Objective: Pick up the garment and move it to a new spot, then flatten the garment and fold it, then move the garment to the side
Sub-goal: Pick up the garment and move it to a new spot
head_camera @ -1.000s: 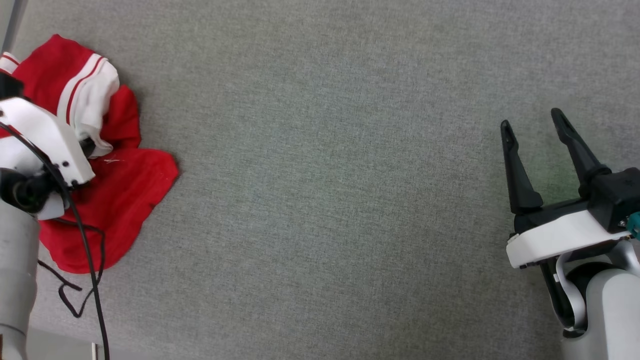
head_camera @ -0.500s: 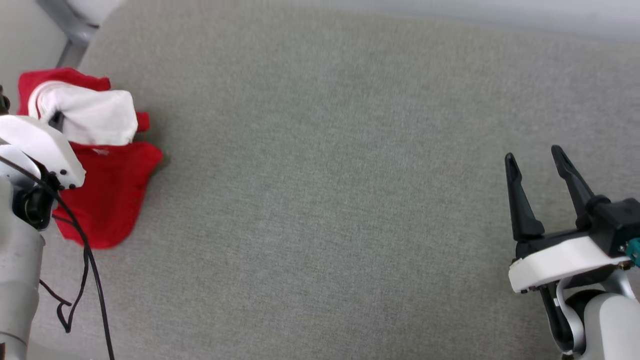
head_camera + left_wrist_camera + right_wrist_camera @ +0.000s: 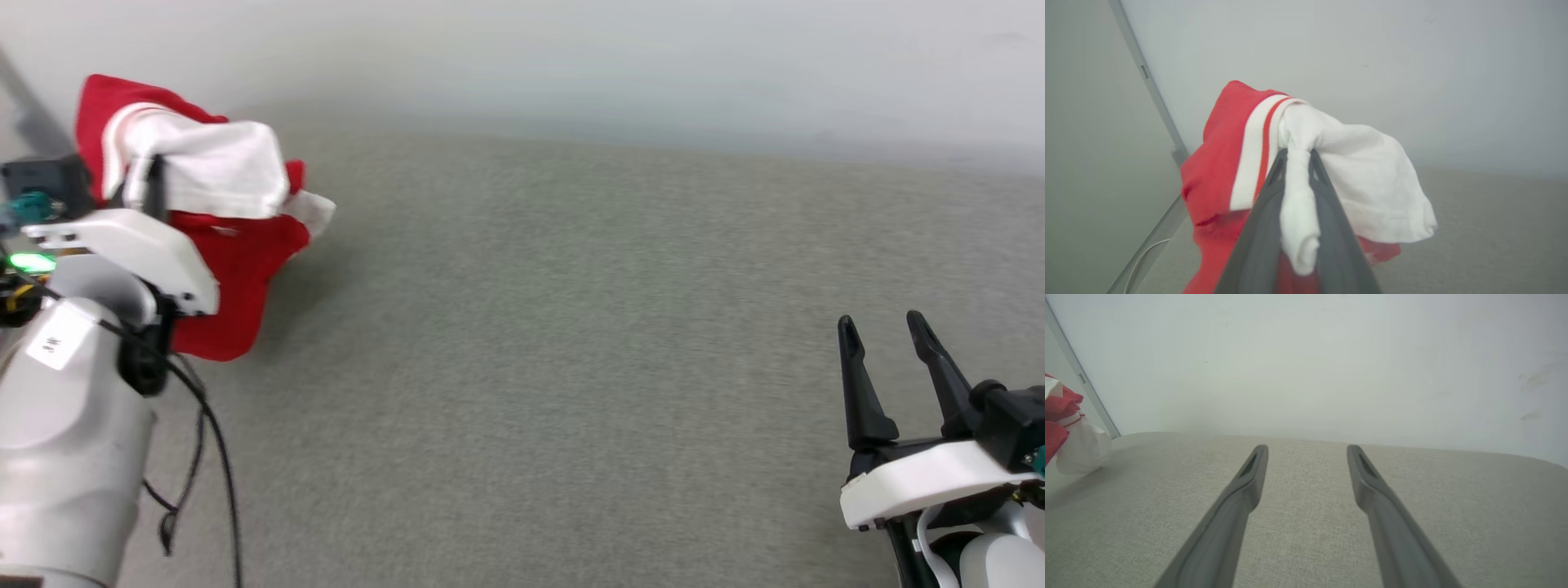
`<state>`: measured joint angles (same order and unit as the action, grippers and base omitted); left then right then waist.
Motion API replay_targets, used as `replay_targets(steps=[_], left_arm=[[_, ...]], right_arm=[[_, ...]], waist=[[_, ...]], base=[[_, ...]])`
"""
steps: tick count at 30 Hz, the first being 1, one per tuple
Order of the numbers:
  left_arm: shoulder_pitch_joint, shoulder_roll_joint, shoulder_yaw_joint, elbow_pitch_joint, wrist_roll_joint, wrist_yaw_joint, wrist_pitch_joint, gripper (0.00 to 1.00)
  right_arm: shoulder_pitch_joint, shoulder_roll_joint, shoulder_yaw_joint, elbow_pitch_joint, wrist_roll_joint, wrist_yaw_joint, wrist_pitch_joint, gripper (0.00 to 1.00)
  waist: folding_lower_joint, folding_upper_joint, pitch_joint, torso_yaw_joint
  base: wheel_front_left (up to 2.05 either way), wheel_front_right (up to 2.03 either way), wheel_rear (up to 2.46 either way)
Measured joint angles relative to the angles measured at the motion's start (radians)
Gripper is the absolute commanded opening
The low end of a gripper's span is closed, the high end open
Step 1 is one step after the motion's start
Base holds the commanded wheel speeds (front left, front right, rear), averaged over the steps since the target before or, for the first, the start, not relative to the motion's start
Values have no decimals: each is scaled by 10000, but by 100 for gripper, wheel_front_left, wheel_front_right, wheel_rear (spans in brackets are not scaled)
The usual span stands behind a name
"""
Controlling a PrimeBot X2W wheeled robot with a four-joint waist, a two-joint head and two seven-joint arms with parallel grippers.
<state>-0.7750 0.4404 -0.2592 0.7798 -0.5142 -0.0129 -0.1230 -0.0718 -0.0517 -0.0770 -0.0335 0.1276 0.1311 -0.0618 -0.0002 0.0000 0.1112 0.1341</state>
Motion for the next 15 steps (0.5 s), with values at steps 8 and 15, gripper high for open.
replay_targets(steps=[8, 15], left_arm=[[1220, -677, -610, -2094, -54, 48, 476, 0], [2424, -1114, -1335, -4199, -79, 86, 1043, 0]], right_arm=[[322, 0, -42, 54, 228, 0, 0, 100], [438, 2, -82, 35, 376, 0, -6, 100]], waist=[[0, 0, -476, -1328], [0, 0, -591, -2521]], base=[[0, 0, 0], [0, 0, 0]])
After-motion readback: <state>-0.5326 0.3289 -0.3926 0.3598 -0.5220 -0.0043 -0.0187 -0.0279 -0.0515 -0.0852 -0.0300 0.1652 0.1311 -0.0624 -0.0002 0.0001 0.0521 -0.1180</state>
